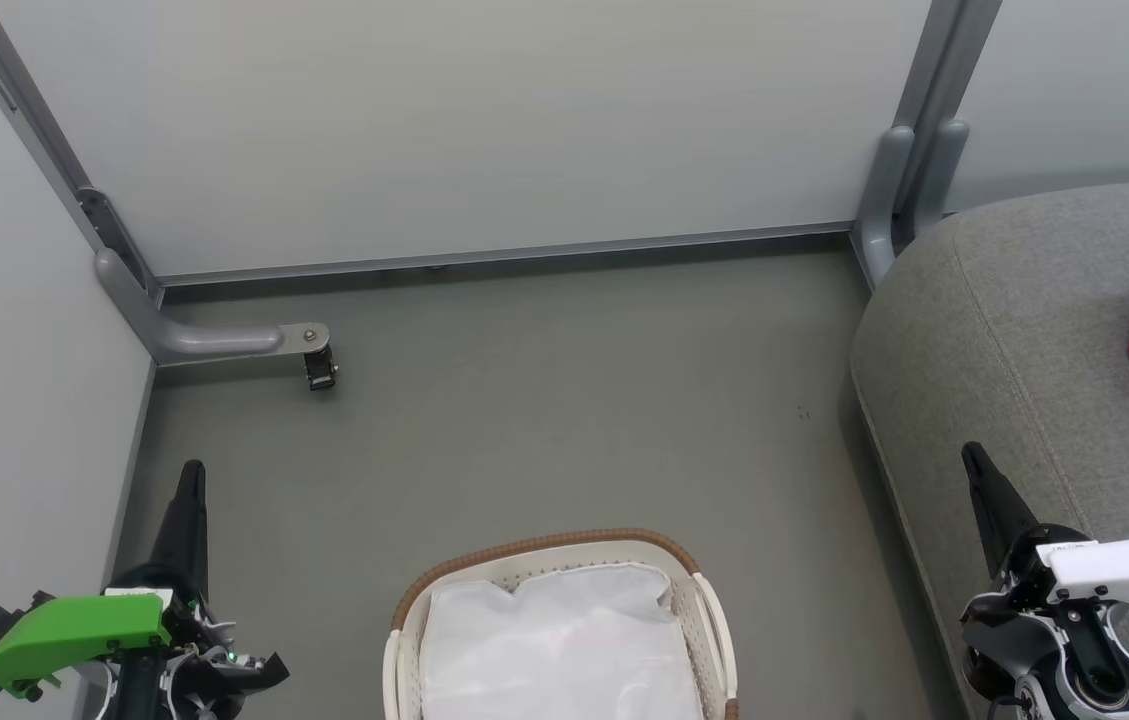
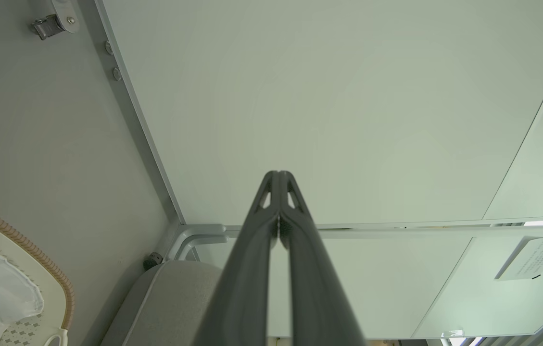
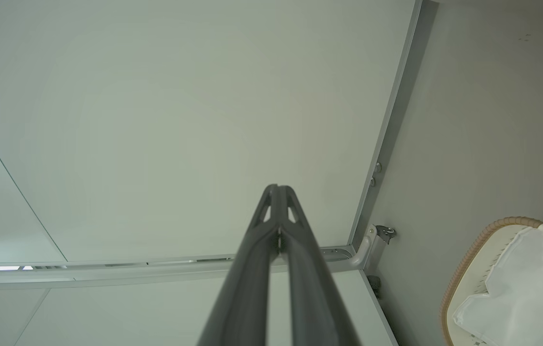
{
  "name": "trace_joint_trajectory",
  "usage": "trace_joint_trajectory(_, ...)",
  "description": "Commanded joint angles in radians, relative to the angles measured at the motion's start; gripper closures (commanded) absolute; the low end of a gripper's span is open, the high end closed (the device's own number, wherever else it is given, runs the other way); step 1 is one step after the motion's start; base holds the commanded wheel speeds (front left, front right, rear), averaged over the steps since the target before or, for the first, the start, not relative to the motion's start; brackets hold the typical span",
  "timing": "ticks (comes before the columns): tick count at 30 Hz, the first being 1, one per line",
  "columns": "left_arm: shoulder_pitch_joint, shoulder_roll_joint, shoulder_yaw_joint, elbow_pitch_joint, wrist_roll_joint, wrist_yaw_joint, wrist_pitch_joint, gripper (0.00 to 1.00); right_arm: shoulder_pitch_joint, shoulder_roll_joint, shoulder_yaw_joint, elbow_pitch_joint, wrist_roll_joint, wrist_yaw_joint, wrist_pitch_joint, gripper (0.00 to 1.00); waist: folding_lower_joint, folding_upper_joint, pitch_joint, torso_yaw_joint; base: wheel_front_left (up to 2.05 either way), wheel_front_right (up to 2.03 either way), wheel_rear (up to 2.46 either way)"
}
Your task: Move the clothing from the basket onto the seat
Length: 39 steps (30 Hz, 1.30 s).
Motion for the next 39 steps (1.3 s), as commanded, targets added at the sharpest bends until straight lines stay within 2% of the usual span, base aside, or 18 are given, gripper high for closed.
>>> trace_joint_trajectory(1,-0.011,0.007,0.003,-0.002,-0.003,-0.003,0.004,1.0,0.011,-0.006,-0.002,-0.003,0.004,0.0,0.003,1.0,0.0,0.0,0.0,0.0,0.0,0.0,0.0)
trace_joint_trajectory(39,-0.011,0.007,0.002,-0.002,-0.003,-0.003,0.003,1.0,0.011,-0.006,-0.002,-0.003,0.004,0.0,0.003,1.0,0.0,0.0,0.0,0.0,0.0,0.0,0.0)
